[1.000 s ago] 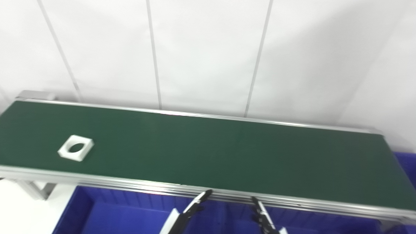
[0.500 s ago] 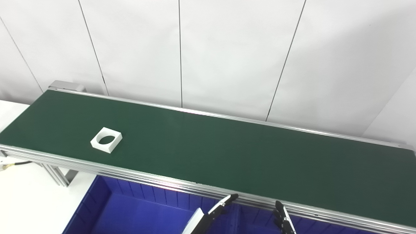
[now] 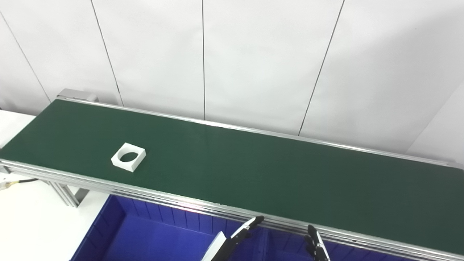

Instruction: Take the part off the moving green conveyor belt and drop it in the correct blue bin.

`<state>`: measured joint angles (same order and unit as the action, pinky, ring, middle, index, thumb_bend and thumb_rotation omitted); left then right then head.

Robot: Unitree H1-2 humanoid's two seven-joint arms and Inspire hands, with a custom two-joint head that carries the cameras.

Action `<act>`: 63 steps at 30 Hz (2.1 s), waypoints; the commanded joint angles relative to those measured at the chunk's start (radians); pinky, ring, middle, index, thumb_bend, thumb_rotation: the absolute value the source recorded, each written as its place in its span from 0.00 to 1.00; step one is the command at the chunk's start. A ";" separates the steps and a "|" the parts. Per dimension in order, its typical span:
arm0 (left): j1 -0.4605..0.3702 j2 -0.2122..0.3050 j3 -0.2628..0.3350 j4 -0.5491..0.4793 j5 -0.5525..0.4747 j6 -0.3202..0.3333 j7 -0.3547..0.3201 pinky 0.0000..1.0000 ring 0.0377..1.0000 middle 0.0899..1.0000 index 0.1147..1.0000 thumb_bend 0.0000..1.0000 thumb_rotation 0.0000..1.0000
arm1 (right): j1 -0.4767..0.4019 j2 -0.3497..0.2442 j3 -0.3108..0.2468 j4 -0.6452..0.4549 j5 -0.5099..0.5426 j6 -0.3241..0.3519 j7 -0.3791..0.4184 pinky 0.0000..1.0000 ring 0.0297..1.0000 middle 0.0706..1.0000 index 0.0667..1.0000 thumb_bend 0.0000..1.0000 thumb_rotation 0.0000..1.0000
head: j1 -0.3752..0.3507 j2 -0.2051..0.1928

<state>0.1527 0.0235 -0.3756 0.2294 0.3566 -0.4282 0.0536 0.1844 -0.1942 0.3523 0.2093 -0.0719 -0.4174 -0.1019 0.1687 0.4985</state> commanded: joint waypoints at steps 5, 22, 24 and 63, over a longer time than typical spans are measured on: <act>-0.034 0.025 -0.014 -0.042 -0.041 -0.041 0.018 0.86 0.91 0.92 0.90 0.90 0.87 | -0.039 0.025 0.003 0.002 -0.004 -0.053 0.005 0.95 0.97 1.00 1.00 0.93 1.00 | 0.000 -0.003; -0.079 0.095 0.058 -0.260 -0.156 -0.041 0.010 0.82 0.88 0.89 0.88 0.95 0.69 | -0.053 0.033 0.013 0.006 -0.014 -0.053 0.005 0.93 0.96 1.00 1.00 0.94 1.00 | -0.001 -0.006; -0.085 0.099 0.077 -0.280 -0.166 -0.041 -0.001 0.83 0.89 0.90 0.90 0.98 0.65 | -0.053 0.036 0.014 0.007 -0.014 -0.053 0.006 0.93 0.96 1.00 1.00 0.93 1.00 | -0.003 -0.006; -0.469 0.507 0.292 -0.312 0.087 0.089 -0.276 0.67 0.82 0.92 0.97 1.00 0.02 | -0.062 0.039 0.028 0.021 -0.019 -0.053 0.019 0.89 0.95 1.00 1.00 0.88 0.98 | -0.003 -0.013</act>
<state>-0.2615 0.4912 -0.0911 -0.0806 0.4306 -0.3407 -0.2144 0.1352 -0.1578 0.3778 0.2463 -0.0945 -0.4175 -0.0798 0.1657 0.4847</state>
